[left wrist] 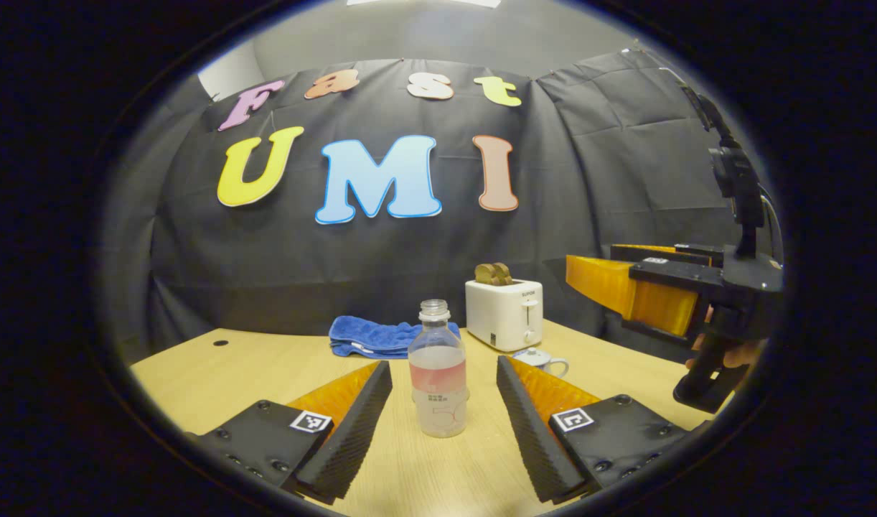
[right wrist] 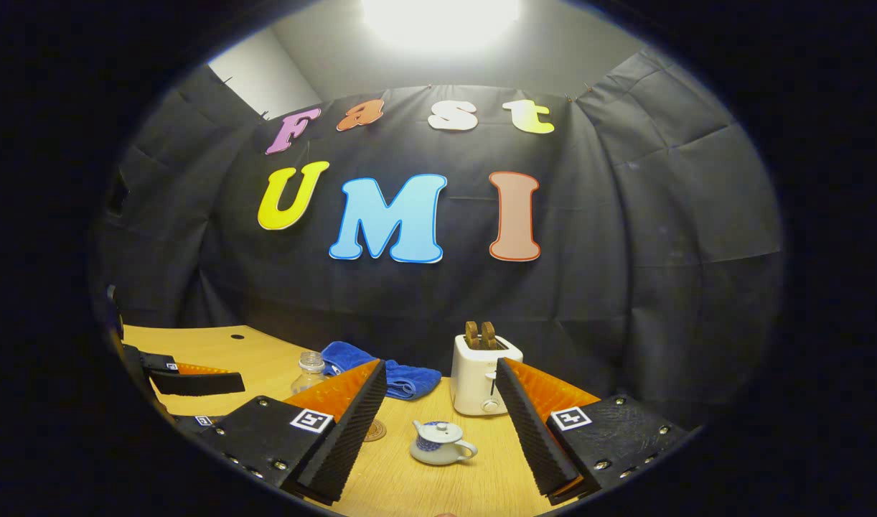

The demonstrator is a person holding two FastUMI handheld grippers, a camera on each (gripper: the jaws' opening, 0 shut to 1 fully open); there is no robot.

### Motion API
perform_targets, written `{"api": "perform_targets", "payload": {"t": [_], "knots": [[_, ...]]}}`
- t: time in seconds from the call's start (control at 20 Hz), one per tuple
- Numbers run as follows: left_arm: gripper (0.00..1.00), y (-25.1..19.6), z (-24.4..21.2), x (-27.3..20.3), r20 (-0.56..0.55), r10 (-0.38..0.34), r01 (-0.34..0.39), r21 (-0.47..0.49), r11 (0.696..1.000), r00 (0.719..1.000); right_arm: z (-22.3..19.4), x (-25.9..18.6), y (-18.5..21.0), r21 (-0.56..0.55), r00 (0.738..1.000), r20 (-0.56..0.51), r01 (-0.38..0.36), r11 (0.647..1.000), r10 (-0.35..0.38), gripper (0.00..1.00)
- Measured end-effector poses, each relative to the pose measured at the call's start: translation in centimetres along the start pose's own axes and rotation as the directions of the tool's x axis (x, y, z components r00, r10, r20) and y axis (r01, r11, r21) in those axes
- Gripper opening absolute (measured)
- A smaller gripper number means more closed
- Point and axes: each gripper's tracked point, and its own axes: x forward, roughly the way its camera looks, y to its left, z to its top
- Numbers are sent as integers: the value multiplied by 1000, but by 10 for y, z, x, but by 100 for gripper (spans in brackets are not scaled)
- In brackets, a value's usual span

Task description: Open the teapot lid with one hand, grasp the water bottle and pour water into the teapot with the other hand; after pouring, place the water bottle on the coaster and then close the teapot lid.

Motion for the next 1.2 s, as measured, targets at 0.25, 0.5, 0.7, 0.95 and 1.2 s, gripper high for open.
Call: {"api": "perform_targets", "payload": {"t": [0.25,0.5,0.7,0.95,1.2], "knots": [[99,11,-19,31,-45,-4,3,-26,1000,999,-21,51,5,30,998,-48,-27,999,29,95],[99,12,-29,49,-40,-26,25,-10,1000,999,-73,89,14,69,989,-134,-53,996,62,95],[99,13,-35,65,-36,-29,30,1,1000,999,-104,106,12,103,984,-170,-37,994,55,95],[99,8,-40,81,-30,-54,54,4,999,998,-131,124,8,119,972,-232,-18,993,46,94],[99,5,-58,96,-69,-71,70,-16,997,995,-160,129,12,147,950,-303,-30,989,74,87]]}}
